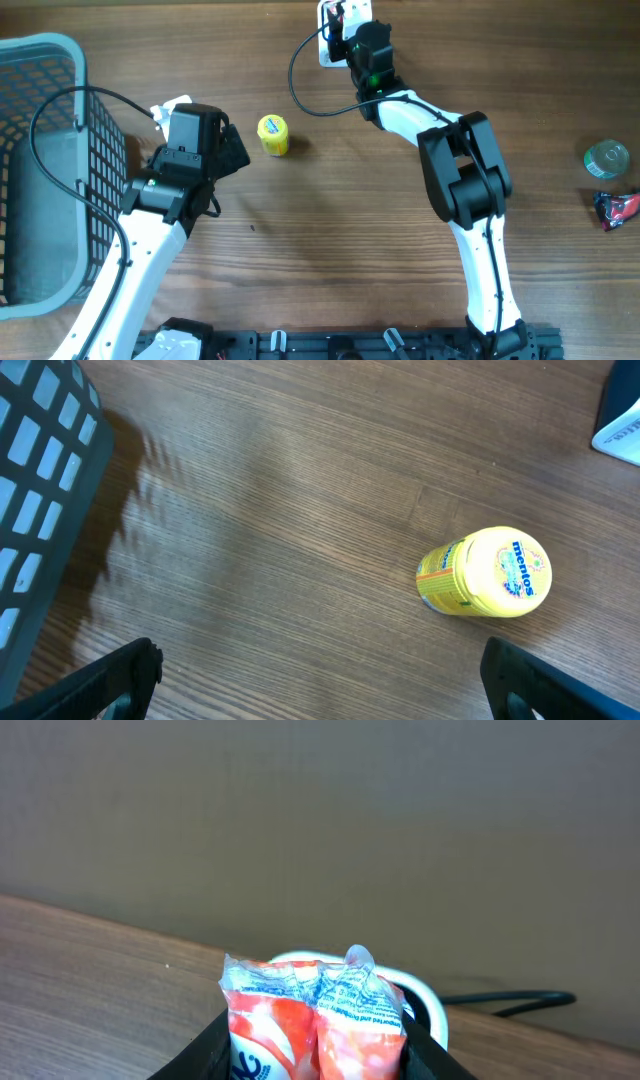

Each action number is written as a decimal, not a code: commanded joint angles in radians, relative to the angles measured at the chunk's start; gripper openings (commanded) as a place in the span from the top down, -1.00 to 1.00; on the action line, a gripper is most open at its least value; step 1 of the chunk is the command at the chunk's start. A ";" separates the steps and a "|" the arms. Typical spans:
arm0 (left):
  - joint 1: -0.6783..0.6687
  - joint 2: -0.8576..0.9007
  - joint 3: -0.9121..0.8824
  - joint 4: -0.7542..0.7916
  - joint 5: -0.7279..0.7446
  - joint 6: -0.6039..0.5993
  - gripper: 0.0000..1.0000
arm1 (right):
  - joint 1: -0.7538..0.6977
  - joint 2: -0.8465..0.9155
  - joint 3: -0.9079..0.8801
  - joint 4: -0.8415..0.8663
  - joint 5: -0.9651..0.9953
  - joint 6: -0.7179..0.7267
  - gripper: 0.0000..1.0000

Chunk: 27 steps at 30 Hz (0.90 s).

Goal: Scan the item barcode
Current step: 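Carry the Kleenex pack to the right edge and release it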

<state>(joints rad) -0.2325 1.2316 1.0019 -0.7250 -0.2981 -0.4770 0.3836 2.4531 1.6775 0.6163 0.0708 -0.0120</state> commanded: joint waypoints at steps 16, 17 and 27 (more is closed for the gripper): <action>0.005 0.003 0.012 -0.031 -0.010 -0.002 -1.00 | -0.006 -0.503 0.017 -0.648 0.353 -0.119 0.43; 0.004 0.003 0.012 -0.030 -0.005 -0.002 -1.00 | -0.015 -0.551 0.017 -0.763 0.454 -0.119 0.46; -0.139 0.003 0.012 0.041 0.074 0.002 -1.00 | -0.494 -0.592 -0.003 -1.328 0.331 -0.055 0.29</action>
<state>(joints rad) -0.3195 1.2324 1.0019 -0.6930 -0.2569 -0.4770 0.0422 1.8320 1.6974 -0.7048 0.4988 -0.0879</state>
